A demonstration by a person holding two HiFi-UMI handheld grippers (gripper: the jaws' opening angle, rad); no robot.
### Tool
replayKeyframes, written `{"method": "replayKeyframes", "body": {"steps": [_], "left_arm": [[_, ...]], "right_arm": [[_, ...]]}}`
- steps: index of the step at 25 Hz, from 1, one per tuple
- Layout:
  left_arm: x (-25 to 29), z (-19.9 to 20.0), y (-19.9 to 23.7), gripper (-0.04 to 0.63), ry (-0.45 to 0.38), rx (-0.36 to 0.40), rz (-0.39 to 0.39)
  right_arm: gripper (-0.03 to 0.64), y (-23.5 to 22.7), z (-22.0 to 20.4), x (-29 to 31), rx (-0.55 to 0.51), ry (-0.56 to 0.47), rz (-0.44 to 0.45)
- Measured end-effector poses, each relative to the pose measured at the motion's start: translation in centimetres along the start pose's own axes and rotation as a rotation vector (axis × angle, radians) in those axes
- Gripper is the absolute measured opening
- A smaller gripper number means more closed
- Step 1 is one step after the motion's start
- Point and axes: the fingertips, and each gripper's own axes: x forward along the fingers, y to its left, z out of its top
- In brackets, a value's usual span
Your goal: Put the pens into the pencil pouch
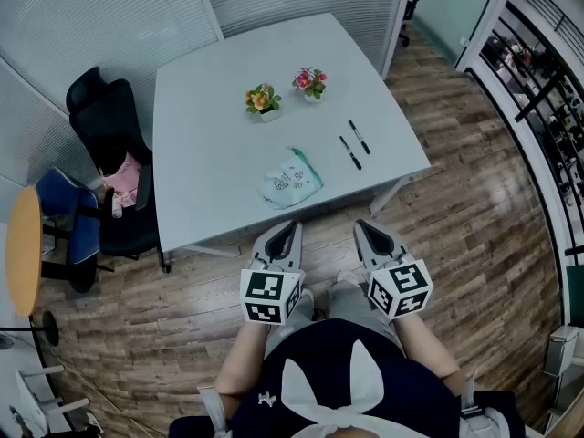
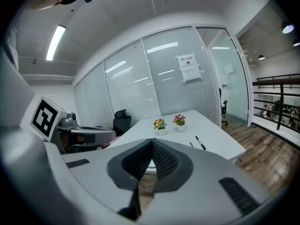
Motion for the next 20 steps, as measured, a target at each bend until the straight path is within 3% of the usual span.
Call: {"method": "replayKeyframes", "body": {"steps": [10,20], "left_arm": [[1.7,1.1,-0.6,0.026,-0.005,-0.002,-0.022],[4.5,0.9,-0.9,0.029,0.035,-0.029,0.015]], "right_arm": [[0.003,-2.0,0.8,0.6,-0.012,-0.013,-0.032],[0.006,-5.3,1.2,1.9,-0.031,0.004,-0.007]]}}
